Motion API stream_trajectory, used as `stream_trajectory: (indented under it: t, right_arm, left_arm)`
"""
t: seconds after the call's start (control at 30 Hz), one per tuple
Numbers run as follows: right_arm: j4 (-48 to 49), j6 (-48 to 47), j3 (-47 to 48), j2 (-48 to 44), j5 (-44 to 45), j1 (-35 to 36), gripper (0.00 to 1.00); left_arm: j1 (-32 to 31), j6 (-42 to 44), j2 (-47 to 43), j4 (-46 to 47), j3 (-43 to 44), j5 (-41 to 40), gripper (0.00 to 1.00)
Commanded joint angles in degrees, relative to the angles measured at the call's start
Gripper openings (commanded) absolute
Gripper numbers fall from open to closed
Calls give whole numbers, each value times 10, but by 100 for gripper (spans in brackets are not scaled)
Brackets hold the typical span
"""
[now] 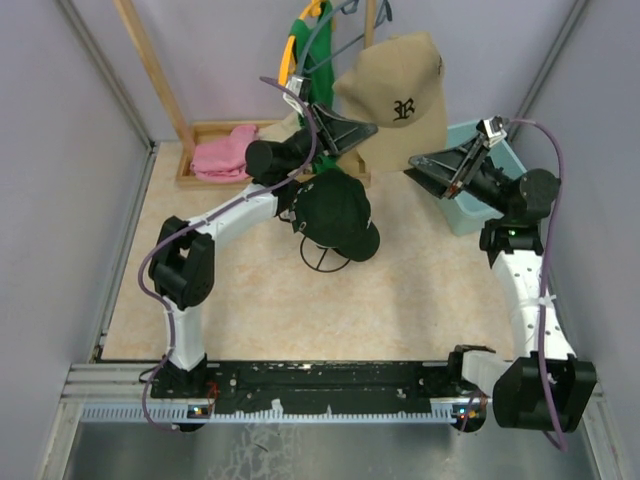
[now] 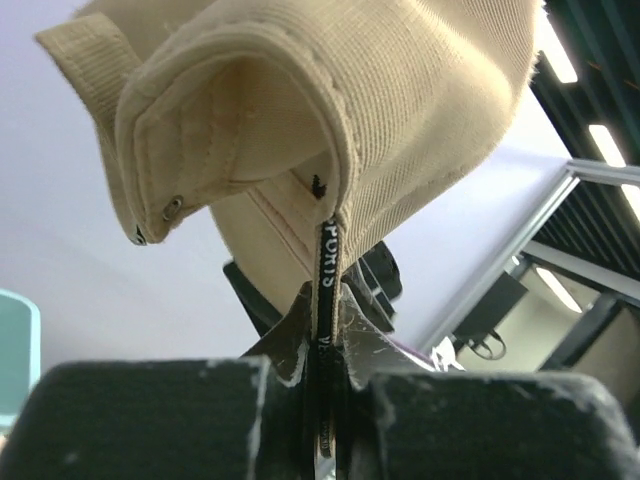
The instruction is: Stack the hats
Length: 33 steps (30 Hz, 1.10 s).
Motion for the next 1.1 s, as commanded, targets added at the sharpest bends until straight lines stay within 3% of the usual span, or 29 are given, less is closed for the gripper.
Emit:
stream_trajectory:
  t: [0.0,0.3,0.6,0.83,1.07]
  right_arm:
    - [158,100,-44,-34,57,2,51]
    - [192,80,-120,-72,152,2,48]
    - [45,-36,-99,-83,134,0,49]
    - [79,-67,-90,-62,164,-1,49]
    - [150,-35,-97,-32,193,0,50]
  left_arm:
    - [-17,102,-26,29,-17,-104,0]
    - [-47,172,-59,35,-61,-201,0]
    - [-48,148,-74,53,-81,-229,0]
    - [-53,139,-89,68,-114,-248,0]
    - [-62,122,-77,81,-111,-255,0]
